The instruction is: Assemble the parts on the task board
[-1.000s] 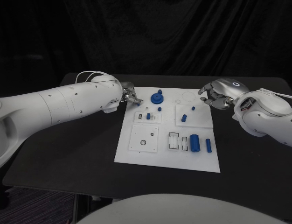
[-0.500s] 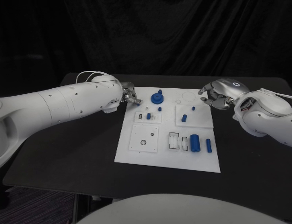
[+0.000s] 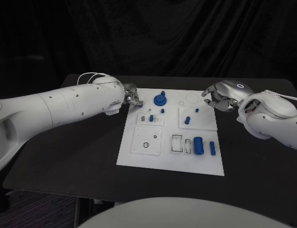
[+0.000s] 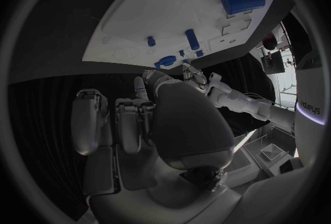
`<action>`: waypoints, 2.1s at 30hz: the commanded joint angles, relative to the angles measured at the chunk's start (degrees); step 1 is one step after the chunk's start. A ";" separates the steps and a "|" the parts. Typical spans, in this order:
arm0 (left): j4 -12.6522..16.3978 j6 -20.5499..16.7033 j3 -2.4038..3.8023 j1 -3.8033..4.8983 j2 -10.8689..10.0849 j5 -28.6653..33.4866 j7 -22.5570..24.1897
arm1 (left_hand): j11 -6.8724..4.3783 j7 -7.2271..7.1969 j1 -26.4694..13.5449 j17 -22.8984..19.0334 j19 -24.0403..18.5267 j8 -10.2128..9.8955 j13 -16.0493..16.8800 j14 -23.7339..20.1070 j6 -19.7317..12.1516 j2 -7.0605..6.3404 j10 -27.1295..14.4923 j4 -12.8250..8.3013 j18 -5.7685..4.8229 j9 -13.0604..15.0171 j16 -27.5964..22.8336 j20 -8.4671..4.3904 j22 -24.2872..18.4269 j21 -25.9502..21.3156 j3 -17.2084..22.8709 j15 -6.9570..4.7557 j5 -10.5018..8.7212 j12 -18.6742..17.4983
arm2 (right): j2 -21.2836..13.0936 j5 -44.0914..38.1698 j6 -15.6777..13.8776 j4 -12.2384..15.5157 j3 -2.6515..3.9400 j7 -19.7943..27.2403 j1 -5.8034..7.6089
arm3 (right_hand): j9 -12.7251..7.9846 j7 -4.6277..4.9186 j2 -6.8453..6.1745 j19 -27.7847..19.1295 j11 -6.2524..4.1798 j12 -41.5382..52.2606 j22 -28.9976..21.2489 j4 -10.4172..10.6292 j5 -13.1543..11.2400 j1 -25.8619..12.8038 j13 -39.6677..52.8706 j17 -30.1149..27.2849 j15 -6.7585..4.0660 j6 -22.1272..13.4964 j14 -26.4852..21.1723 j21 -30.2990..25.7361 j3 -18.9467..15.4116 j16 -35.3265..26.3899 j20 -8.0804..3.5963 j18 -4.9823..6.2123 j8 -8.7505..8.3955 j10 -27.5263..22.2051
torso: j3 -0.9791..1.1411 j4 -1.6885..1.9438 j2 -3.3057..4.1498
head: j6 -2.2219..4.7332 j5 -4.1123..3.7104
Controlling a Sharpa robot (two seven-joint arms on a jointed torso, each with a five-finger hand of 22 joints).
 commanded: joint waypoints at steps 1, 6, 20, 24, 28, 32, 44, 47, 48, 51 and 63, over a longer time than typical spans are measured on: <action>0.19 -0.52 0.05 -0.12 -0.02 1.83 1.54 | -0.22 0.07 -0.99 15.08 0.17 -0.23 15.26 5.95 0.33 -1.68 5.83 0.01 -0.18 0.36 0.15 -0.19 10.16 -0.36 3.37 -0.38 0.17 -0.24 | 0.00 -0.19 0.57 0.00 0.03 -0.81 -0.15 | -0.07 0.06 -0.41 0.76 0.32 0.15 11.44 0.04 0.17 -0.01 15.08 15.09 0.31 0.36 5.90 -0.22 0.32 0.14 0.41 0.84 -0.32 6.17 | -0.02 0.00 0.01 | -0.01 0.06; 0.39 -0.65 0.05 -0.12 -0.29 2.17 1.57 | -0.26 0.10 -2.35 15.08 0.23 -0.04 15.26 5.95 0.43 -3.52 5.83 -0.17 -0.20 0.96 0.15 -0.13 10.32 -0.42 7.43 -0.37 0.22 -0.24 | -0.03 -0.19 0.71 -0.02 0.03 -0.91 -0.16 | -0.10 0.05 -0.42 0.76 0.31 0.15 11.43 0.00 0.31 -0.01 15.08 15.09 0.31 0.36 5.90 -0.24 0.39 0.14 0.41 0.84 -0.33 6.17 | -0.01 -0.01 0.04 | -0.01 0.05; 7.71 -4.54 0.05 -0.11 -5.13 2.36 1.26 | -0.47 -0.15 -2.89 15.08 0.29 0.60 15.26 5.95 1.01 -5.89 5.83 -1.08 -0.20 1.90 0.15 -0.24 10.47 -0.51 10.91 -0.52 -0.18 -0.24 | -0.49 -0.19 0.95 0.04 0.03 -1.15 -0.18 | -0.11 0.05 -0.43 0.77 0.31 0.15 11.44 -0.01 0.36 -0.04 15.08 15.09 0.30 0.37 5.90 -0.23 0.41 0.14 0.40 0.84 -0.32 6.17 | 0.00 -0.02 0.00 | -0.01 0.04; 10.67 -6.91 0.05 -0.11 -7.08 3.31 0.77 | -0.62 -0.32 -3.12 15.08 0.29 1.16 15.26 5.95 1.50 -6.80 5.83 -1.42 -0.19 2.42 0.15 -0.34 10.49 -0.61 11.83 -0.64 0.05 -0.24 | -0.62 -0.19 0.99 0.09 0.03 -1.19 -0.21 | -0.11 0.05 -0.43 0.76 0.31 0.15 11.43 0.00 0.38 -0.06 15.08 15.09 0.30 0.38 5.90 -0.26 0.42 0.14 0.40 0.85 -0.32 6.17 | 0.00 -0.04 -0.02 | -0.01 0.08; 14.07 -10.14 0.04 -0.11 -9.51 5.70 1.03 | -0.76 -0.49 -3.14 15.08 0.17 1.68 15.26 5.95 1.85 -7.49 5.83 -1.84 -0.12 2.88 0.15 -0.44 10.43 -0.92 12.59 -0.75 -0.12 -0.24 | -0.78 -0.19 1.03 0.14 0.03 -1.25 -0.25 | -0.12 0.06 -0.43 0.75 0.31 0.15 11.42 0.01 0.38 -0.08 15.08 15.09 0.30 0.39 5.90 -0.28 0.43 0.14 0.40 0.85 -0.32 6.17 | -0.02 0.04 -0.02 | -0.01 0.01; 16.83 -12.52 0.04 -0.12 -11.49 6.51 1.39 | -0.77 -0.50 -3.27 15.08 -0.08 1.88 15.26 5.95 1.69 -8.11 5.83 -2.10 -0.02 3.19 0.15 -0.49 10.29 -1.41 13.08 -0.78 -0.85 -0.24 | -0.91 -0.19 1.06 0.18 0.03 -1.30 -0.28 | -0.12 0.06 -0.43 0.75 0.31 0.15 11.42 0.01 0.38 -0.08 15.08 15.09 0.30 0.39 5.90 -0.28 0.43 0.14 0.40 0.85 -0.32 6.17 | -0.01 0.04 0.00 | -0.01 -0.01; 23.10 -16.84 0.03 -1.05 -15.51 7.06 2.72 | -0.67 -0.40 -3.49 14.66 -0.35 1.95 15.26 5.79 1.13 -8.55 5.83 -2.29 0.06 3.49 -0.13 -0.45 10.21 -1.95 13.82 -0.69 -3.10 -0.24 | -1.00 -0.19 1.06 0.21 0.03 -1.44 -0.31 | -0.13 0.05 -0.43 0.74 0.30 0.15 11.41 0.03 0.42 -0.15 15.08 15.09 0.30 0.43 5.90 -0.31 0.46 0.14 0.40 0.86 -0.31 6.17 | 0.00 -0.02 -0.04 | -0.01 0.43; 23.81 -17.56 0.03 -1.77 -15.93 7.08 3.12 | -0.65 -0.39 -3.44 14.49 -0.45 2.01 15.26 5.73 1.13 -8.55 5.83 -2.33 0.10 3.56 -0.25 -0.44 10.15 -2.15 13.91 -0.67 -3.26 -0.24 | -0.96 -0.19 1.06 0.22 0.03 -1.48 -0.31 | -0.13 0.05 -0.43 0.74 0.30 0.15 11.41 0.03 0.42 -0.15 15.08 15.09 0.30 0.43 5.90 -0.31 0.46 0.14 0.40 0.86 -0.31 6.17 | 0.01 -0.03 -0.01 | -0.01 0.38; 24.02 -17.79 0.03 -2.01 -16.05 7.08 3.23 | -0.65 -0.39 -3.44 14.49 -0.45 2.01 15.26 5.73 1.13 -8.55 5.83 -2.33 0.10 3.56 -0.25 -0.44 10.15 -2.15 13.91 -0.67 -3.26 -0.24 | -0.94 -0.19 1.06 0.23 0.03 -1.49 -0.31 | -0.13 0.05 -0.43 0.74 0.30 0.15 11.41 0.03 0.42 -0.15 15.08 15.09 0.30 0.43 5.90 -0.31 0.46 0.14 0.40 0.86 -0.31 6.17 | 0.00 -0.02 0.00 | -0.01 0.29; 24.58 -18.63 0.03 -2.95 -16.35 6.75 3.61 | -0.63 -0.38 -3.34 14.42 -0.50 2.05 15.26 5.71 1.02 -8.45 5.83 -2.38 0.11 3.63 -0.29 -0.42 10.15 -2.22 14.11 -0.64 -3.39 -0.24 | -0.95 -0.19 1.03 0.26 0.03 -1.53 -0.31 | -0.14 0.04 -0.43 0.75 0.30 0.15 11.41 0.04 0.43 -0.18 15.08 15.09 0.30 0.46 5.90 -0.31 0.47 0.14 0.39 0.86 -0.29 6.17 | 0.00 -0.02 0.01 | -0.01 0.08; 24.60 -20.12 0.03 -4.83 -15.85 2.23 4.45 | -0.54 -0.28 -3.40 14.43 -0.50 2.14 15.26 5.71 0.85 -8.28 5.83 -2.23 0.09 3.78 -0.28 -0.37 10.20 -2.19 14.36 -0.57 -3.66 -0.24 | -1.31 0.23 0.89 0.36 0.03 -1.51 -0.31 | -0.14 0.00 -0.44 0.77 0.28 0.15 11.43 0.05 0.44 -0.25 15.08 15.09 0.29 0.57 5.90 -0.29 0.50 0.14 0.39 0.85 -0.25 6.17 | 0.01 -0.09 0.01 | -0.01 0.05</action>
